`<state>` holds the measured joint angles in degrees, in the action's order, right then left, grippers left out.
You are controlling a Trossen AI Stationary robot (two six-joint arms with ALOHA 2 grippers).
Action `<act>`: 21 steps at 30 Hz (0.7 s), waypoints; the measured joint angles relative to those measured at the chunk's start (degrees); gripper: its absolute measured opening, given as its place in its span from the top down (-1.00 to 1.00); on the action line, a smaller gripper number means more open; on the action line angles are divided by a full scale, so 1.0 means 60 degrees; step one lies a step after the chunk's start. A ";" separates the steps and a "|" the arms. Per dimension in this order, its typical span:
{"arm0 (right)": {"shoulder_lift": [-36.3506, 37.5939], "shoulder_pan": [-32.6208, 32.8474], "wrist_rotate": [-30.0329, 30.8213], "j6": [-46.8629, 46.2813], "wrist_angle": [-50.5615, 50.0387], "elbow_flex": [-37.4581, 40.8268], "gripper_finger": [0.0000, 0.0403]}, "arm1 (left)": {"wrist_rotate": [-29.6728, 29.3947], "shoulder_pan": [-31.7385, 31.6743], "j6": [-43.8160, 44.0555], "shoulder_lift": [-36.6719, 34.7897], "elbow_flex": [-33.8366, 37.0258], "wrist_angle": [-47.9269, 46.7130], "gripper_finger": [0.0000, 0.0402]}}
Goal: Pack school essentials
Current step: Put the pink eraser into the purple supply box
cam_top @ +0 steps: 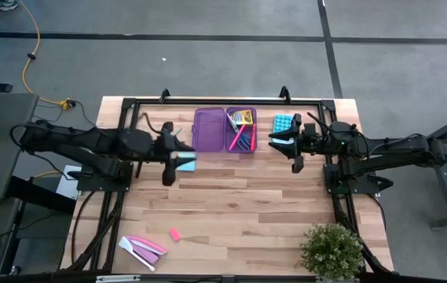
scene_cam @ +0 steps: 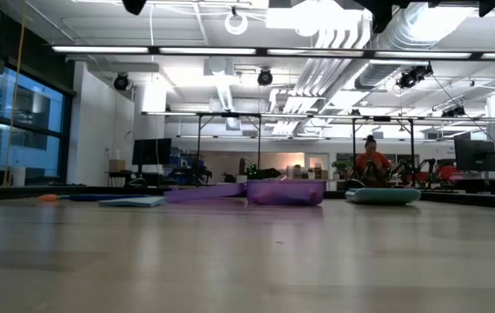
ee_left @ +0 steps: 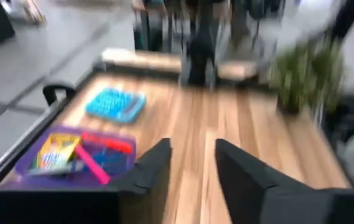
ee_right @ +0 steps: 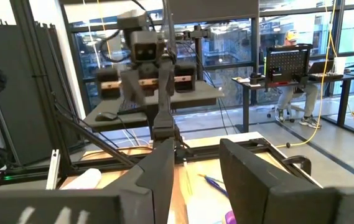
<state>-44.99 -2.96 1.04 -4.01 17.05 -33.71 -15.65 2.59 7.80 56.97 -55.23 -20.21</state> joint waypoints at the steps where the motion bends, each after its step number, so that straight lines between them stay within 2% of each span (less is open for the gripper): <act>1: 0.0000 0.0000 0.0000 0.0007 0.0009 0.0000 0.42 | 0.0012 0.0083 -0.0056 0.0237 -0.0372 -0.0668 0.32; 5: 0.0000 0.0000 0.0000 0.0238 -0.0006 0.0000 0.57 | 0.0013 0.0464 -0.0095 0.1014 -0.1766 -0.2522 0.10; 10: 0.0000 0.0000 -0.0059 0.0321 -0.0079 0.0000 0.95 | 0.0032 0.1169 -0.0086 0.1752 -0.3040 -0.3983 0.01; 14: 0.0000 0.0000 -0.0164 0.0261 -0.0086 0.0000 0.93 | 0.0532 0.1797 0.0264 0.2353 -0.3625 -0.5403 -0.01; 21: 0.0000 0.0000 -0.0251 0.0251 -0.0092 0.0000 0.99 | 0.1361 0.3217 0.0520 0.3880 -0.3576 -0.6947 -0.01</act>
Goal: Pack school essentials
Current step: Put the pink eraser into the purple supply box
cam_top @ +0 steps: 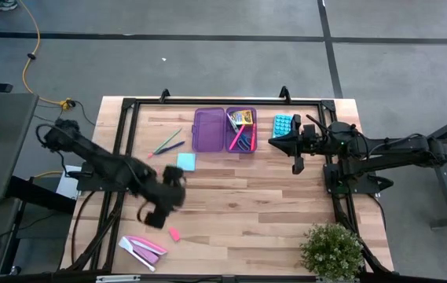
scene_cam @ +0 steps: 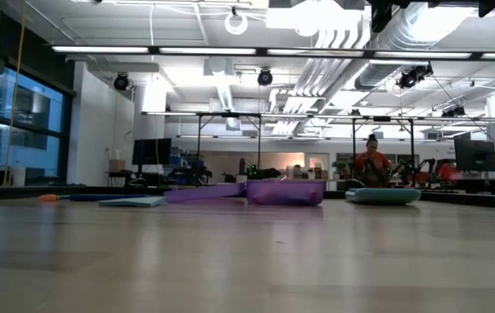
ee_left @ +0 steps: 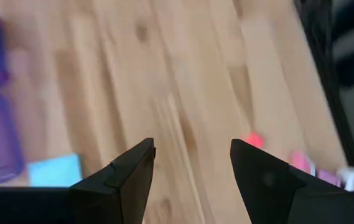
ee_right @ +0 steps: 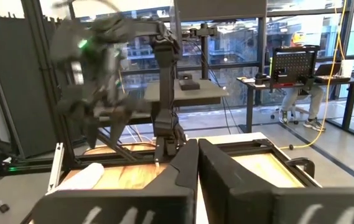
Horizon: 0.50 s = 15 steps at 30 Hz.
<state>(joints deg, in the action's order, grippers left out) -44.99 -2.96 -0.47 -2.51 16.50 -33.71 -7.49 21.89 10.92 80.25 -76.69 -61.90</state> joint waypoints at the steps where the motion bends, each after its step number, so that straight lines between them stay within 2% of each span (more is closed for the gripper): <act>1: 0.0000 0.0000 0.0000 -0.0003 -0.0027 0.0000 1.00 | 0.0000 0.0210 -0.0010 0.0290 0.0000 0.0042 -0.01; 8: 0.0000 0.0000 0.0000 -0.0003 -0.0143 0.0000 1.00 | 0.0037 0.1573 -0.0051 0.2402 0.0000 0.0290 -0.01; 15: 0.0000 0.0000 0.0000 -0.0076 -0.0219 0.0000 1.00 | 0.0273 0.2185 -0.0565 0.3934 0.0004 0.0664 -0.01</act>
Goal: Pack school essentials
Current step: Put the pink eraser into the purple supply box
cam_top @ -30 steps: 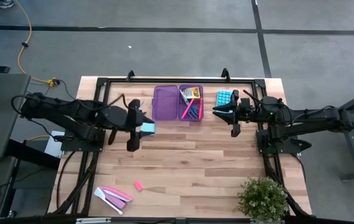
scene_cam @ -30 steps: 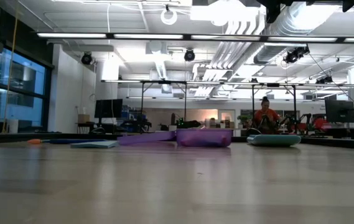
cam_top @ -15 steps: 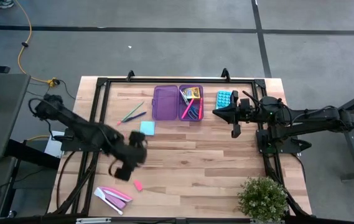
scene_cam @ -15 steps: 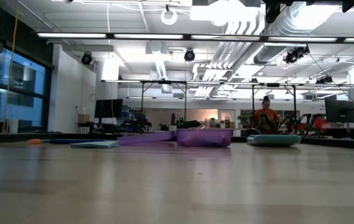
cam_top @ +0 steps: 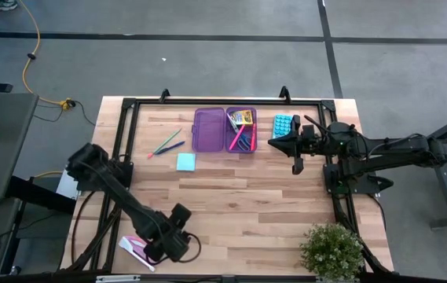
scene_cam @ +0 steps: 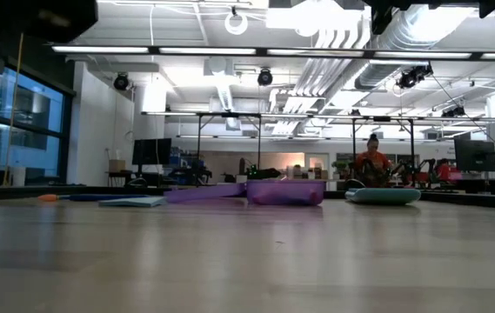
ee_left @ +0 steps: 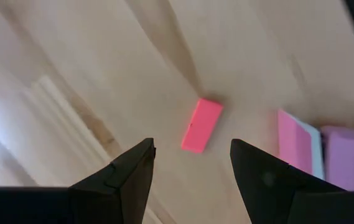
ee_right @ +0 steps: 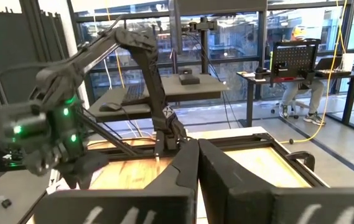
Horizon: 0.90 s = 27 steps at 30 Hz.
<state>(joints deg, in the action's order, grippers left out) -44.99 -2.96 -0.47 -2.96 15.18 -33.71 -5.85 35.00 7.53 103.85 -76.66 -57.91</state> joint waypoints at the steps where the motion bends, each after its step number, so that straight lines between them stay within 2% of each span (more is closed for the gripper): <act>1: 0.0000 0.0000 0.0000 -0.0006 0.0000 0.0000 1.00 | 0.0061 0.0007 -0.0061 0.0126 0.0000 0.0061 -0.01; 13: 0.0000 0.0000 0.0000 -0.0182 -0.0235 -0.0004 1.00 | 0.1060 -0.0335 -0.0629 0.0306 0.1282 0.1650 -0.01; 19: 0.0000 0.0000 0.0000 -0.0204 -0.0306 -0.0004 1.00 | 0.1122 -0.0306 -0.1042 0.0306 0.1737 0.2513 -0.01; 27: 0.0000 0.0000 0.0002 -0.0357 -0.0383 -0.0004 1.00 | 0.0936 -0.0259 -0.1054 0.0306 0.2159 0.2584 -0.01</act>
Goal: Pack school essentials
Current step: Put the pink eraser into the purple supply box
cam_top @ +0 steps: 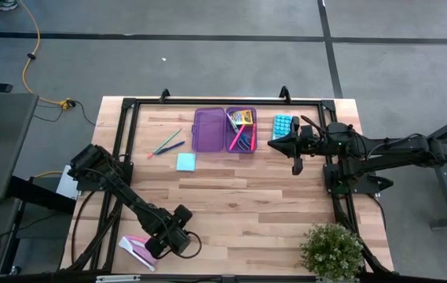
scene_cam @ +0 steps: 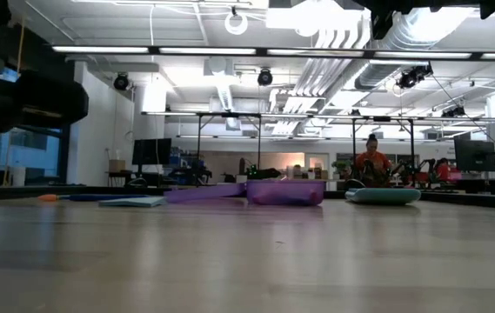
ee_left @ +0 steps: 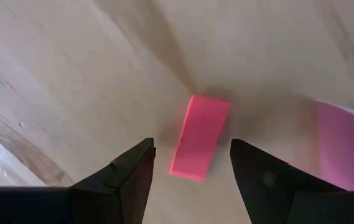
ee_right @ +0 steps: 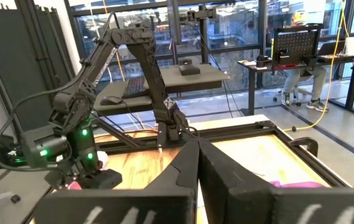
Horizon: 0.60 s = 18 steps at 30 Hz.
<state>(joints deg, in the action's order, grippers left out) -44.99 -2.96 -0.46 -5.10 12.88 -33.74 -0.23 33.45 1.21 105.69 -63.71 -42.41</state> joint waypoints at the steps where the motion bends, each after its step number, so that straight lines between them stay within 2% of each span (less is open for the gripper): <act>1: 0.0000 0.0000 0.0002 0.0000 0.0000 0.0000 1.00 | -0.0007 0.0000 -0.0037 0.0000 0.0068 0.0096 -0.01; 14: 0.0000 0.0000 0.0143 0.0004 -0.0029 0.0000 1.00 | 0.0118 -0.0004 -0.0598 -0.0033 0.0311 0.0473 -0.01; 18: 0.0000 0.0000 0.0148 0.0004 -0.0032 0.0000 1.00 | 0.0150 -0.0004 -0.0785 -0.0033 0.0311 0.0491 0.06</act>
<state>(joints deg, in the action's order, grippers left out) -44.99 -2.96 0.43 -5.08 12.69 -33.74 0.67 33.43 -3.50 105.49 -61.84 -39.46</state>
